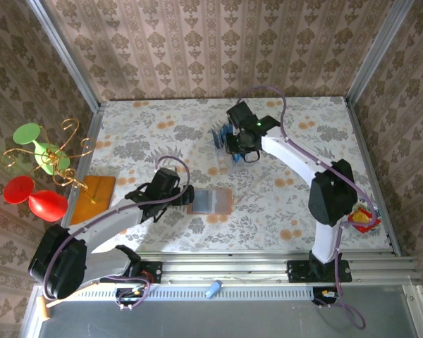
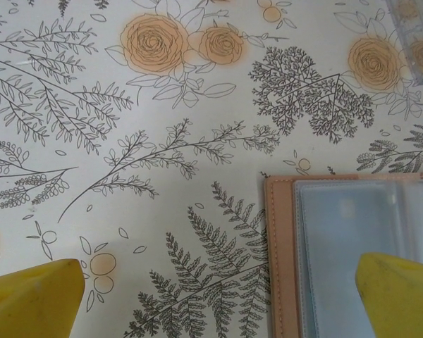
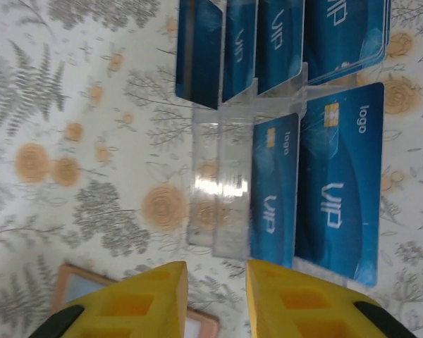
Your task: Put the credit cards into the card holder
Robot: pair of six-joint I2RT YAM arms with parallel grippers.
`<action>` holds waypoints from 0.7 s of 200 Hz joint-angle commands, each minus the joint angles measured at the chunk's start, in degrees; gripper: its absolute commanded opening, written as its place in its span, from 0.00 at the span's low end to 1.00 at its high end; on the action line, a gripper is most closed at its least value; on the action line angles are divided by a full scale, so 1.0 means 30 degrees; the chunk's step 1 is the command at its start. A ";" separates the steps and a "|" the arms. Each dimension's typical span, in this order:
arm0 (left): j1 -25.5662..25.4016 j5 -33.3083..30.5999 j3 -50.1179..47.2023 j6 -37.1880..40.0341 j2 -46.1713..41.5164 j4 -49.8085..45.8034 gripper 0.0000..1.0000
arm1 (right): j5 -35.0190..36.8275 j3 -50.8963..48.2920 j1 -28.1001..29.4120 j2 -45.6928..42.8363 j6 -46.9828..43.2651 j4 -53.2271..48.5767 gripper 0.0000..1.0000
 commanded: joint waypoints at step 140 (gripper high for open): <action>-0.0685 -0.0090 -0.0101 -0.0232 0.0869 0.0136 1.00 | 0.3541 0.3557 -0.0029 0.4207 -0.2293 -0.3207 0.32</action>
